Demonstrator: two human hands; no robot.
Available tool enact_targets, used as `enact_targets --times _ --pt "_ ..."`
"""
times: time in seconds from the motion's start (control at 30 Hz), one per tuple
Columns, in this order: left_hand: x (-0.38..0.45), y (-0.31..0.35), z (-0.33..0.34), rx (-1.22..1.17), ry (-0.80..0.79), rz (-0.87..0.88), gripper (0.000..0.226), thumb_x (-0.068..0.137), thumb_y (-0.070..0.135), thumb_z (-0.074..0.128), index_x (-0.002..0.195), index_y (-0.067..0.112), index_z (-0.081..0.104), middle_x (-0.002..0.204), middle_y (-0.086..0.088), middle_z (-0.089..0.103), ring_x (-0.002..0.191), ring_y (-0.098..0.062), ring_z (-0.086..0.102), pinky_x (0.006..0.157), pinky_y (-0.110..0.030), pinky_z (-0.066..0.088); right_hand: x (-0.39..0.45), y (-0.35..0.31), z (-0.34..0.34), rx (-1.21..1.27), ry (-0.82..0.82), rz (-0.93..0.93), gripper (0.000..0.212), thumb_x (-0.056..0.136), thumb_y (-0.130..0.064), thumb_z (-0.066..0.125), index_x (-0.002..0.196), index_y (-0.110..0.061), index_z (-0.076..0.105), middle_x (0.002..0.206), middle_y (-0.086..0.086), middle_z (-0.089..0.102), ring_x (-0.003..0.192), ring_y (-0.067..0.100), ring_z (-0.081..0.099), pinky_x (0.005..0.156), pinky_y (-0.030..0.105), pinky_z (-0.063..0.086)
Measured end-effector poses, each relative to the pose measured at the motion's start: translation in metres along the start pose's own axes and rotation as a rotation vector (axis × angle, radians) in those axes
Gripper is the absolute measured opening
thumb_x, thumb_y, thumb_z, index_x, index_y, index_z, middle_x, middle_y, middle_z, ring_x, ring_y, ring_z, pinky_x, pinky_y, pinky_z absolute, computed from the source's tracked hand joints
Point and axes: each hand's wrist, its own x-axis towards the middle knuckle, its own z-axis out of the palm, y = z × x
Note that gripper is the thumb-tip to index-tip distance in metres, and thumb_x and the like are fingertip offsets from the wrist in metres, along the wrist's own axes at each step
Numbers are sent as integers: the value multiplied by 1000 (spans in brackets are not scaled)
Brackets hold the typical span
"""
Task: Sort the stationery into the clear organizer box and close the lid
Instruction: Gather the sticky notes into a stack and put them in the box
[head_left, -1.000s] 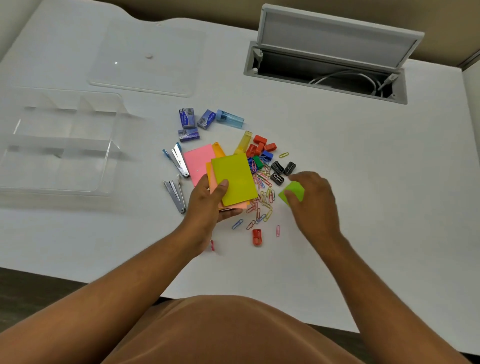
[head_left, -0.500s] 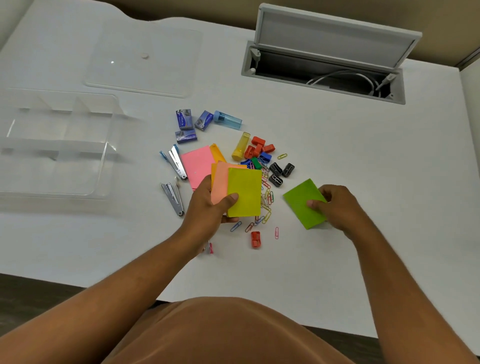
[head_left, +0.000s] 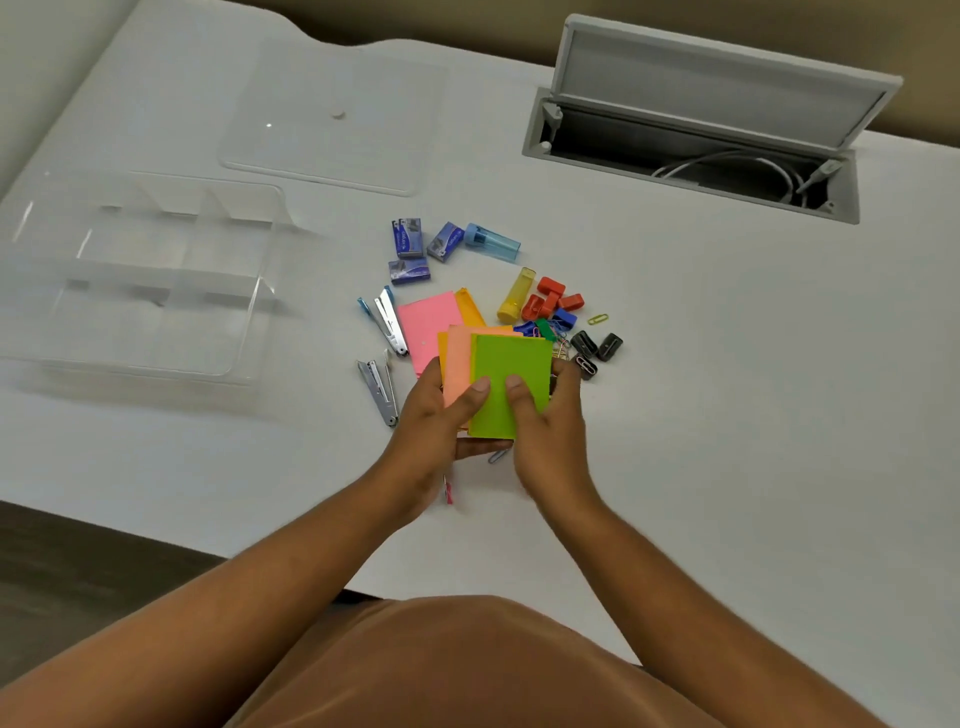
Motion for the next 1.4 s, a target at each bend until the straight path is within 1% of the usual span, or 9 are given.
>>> enact_targets --times 0.13,0.33,0.53,0.8,0.87,1.03,1.2,1.3,1.4 --pt "-11 2 -20 104 73 67 50 95 20 73 140 26 54 127 0 73 113 -23 72 82 -43 64 -10 8 33 -50 -218 13 30 109 -21 40 139 -23 37 110 -15 60 94 -12 60 73 11 48" --pt "-21 8 -61 73 314 88 48 94 11 72 138 21 53 128 -7 68 110 -28 72 77 -51 65 37 -3 29 -416 -180 -277 20 103 -27 58 117 -14 67 112 2 66 102 18 60 91 44 51" --pt "-31 10 -83 31 388 105 46 93 13 75 133 23 55 125 -8 68 103 -28 74 66 -45 64 78 -15 54 -1035 -188 -392 69 85 -58 72 136 -16 52 130 8 54 120 30 49 95 43 45" --pt "-31 22 -104 65 322 126 46 92 11 76 131 23 55 119 -3 70 100 -24 75 65 -44 65 93 -34 72 -968 -208 -182 93 73 -28 92 146 -9 39 138 17 54 128 37 51 104 46 46" --pt "-27 28 -110 89 286 123 47 92 11 76 132 23 55 121 -3 69 102 -24 75 66 -45 65 95 -40 68 -863 -180 -120 86 77 -15 90 148 -7 41 134 18 60 125 35 58 103 46 50" --pt "-10 39 -126 125 215 101 52 93 13 75 138 23 52 127 -3 66 107 -26 72 68 -46 66 98 -50 54 -793 -78 -36 30 89 -10 77 119 -5 71 115 16 72 103 30 70 94 44 57" --pt "11 47 -135 136 148 87 51 94 16 75 138 25 52 129 -3 66 110 -27 71 70 -50 66 86 -58 48 -794 -35 -95 28 100 -9 64 127 -7 67 114 9 70 83 5 61 79 24 53" --pt "23 50 -136 131 117 83 46 95 16 72 136 26 52 128 -2 65 110 -25 71 67 -42 65 80 -66 44 -842 -51 -150 28 104 -10 56 130 -6 66 123 10 68 101 17 62 80 19 43" --pt "35 54 -137 79 90 69 41 99 11 67 135 22 52 128 -5 65 107 -29 72 67 -43 65 65 -77 40 -702 75 -203 21 104 -12 52 117 -12 69 110 2 70 94 16 63 77 23 46"
